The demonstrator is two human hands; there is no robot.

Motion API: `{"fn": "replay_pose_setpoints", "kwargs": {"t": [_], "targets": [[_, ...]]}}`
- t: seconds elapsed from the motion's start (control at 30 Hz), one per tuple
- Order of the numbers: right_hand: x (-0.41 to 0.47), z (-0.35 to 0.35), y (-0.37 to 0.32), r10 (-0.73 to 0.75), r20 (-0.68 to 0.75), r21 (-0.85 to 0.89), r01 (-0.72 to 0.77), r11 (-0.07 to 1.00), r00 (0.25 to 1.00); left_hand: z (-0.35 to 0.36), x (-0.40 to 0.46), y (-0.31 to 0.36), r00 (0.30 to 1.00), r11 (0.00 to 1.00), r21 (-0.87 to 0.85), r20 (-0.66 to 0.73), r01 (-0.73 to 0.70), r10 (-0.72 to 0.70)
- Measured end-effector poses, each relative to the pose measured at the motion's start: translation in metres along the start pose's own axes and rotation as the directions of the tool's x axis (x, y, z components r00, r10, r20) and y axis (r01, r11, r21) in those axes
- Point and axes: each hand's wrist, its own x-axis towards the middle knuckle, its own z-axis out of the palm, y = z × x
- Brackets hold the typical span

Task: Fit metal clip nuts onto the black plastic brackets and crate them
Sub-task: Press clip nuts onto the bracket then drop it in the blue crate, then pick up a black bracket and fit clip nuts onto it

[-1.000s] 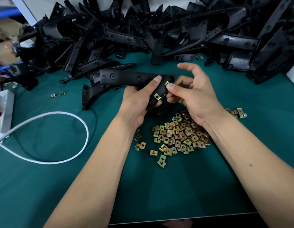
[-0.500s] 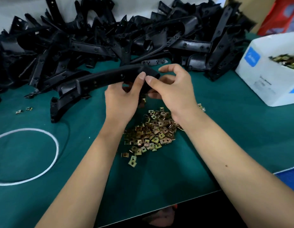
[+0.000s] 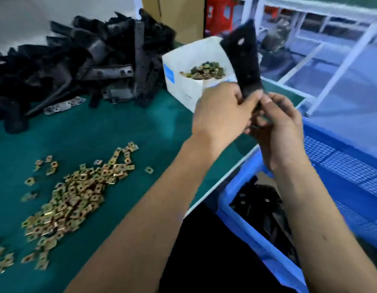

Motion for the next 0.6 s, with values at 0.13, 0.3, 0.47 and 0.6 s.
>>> {"fn": "replay_pose_setpoints", "kwargs": {"t": [0.13, 0.3, 0.47, 0.6], "targets": [[-0.001, -0.108, 0.017, 0.146, -0.143, 0.078, -0.136, 0.988, 0.979, 0.109, -0.018, 0.021, 0.936, 0.977, 0.17, 0.348, -0.128, 0.062], [-0.03, -0.211, 0.083, 0.42, -0.425, -0.007, -0.467, 0.884, 0.802, 0.213, -0.083, -0.021, 0.72, 0.961, 0.069, 0.649, 0.268, -0.247], [-0.058, -0.244, 0.146, 0.483, -0.673, -0.088, -0.709, 0.7, 0.561, 0.232, -0.122, -0.076, 0.646, 0.891, 0.288, 0.615, 0.351, -0.453], [-0.061, -0.249, 0.165, 0.4, -0.727, -0.403, -0.817, 0.412, 0.559, 0.221, -0.115, -0.09, 0.699, 0.89, 0.389, 0.568, 0.238, -0.435]]}}
